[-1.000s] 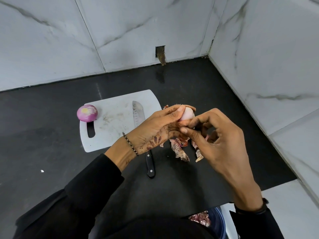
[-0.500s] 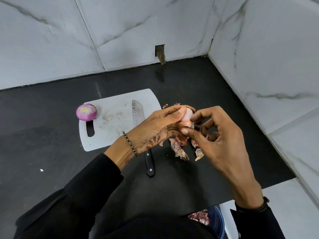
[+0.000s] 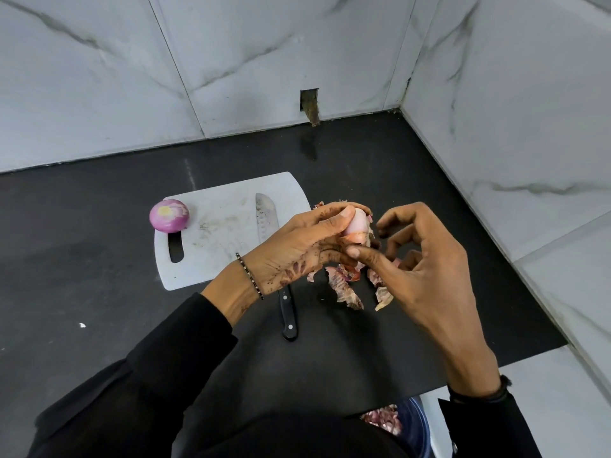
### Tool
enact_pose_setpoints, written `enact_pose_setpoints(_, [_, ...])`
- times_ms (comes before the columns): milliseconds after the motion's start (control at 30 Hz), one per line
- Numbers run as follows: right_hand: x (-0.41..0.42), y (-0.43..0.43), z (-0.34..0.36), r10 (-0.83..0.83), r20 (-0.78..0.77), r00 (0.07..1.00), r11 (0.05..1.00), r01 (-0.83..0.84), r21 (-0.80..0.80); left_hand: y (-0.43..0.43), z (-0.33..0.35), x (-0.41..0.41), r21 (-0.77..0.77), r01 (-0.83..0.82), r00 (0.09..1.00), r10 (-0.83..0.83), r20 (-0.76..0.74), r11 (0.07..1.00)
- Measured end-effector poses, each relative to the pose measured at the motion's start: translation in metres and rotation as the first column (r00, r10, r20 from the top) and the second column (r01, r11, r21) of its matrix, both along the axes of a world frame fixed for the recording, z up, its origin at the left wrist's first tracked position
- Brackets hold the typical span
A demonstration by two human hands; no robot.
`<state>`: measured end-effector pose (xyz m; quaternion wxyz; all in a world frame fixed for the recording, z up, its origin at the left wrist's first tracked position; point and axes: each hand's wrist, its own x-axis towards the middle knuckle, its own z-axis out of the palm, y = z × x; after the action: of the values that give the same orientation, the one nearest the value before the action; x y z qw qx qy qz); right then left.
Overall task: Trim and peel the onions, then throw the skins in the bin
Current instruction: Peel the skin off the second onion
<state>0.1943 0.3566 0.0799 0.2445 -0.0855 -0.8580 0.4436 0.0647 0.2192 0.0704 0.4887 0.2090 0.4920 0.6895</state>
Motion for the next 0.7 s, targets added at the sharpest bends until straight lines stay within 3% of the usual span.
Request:
enact_pose_setpoints(400, [-0.002,-0.003,-0.002,0.046,0.016,0.999,0.999,-0.045,-0.030,-0.002,-0.001,0.000,-0.055,-0.041,0.996,0.036,-0.086,0.998])
enact_pose_setpoints(567, [-0.005,-0.005,-0.010,0.022,0.056,0.998,0.996,-0.027,0.087,-0.003,-0.004,-0.003,-0.080,-0.047,0.996,0.041,-0.076,0.996])
enact_pose_setpoints(700, [-0.003,-0.004,-0.008,-0.005,0.020,1.000,0.999,0.004,0.033,-0.003,-0.003,-0.003,-0.070,-0.037,0.996,0.032,-0.079,0.997])
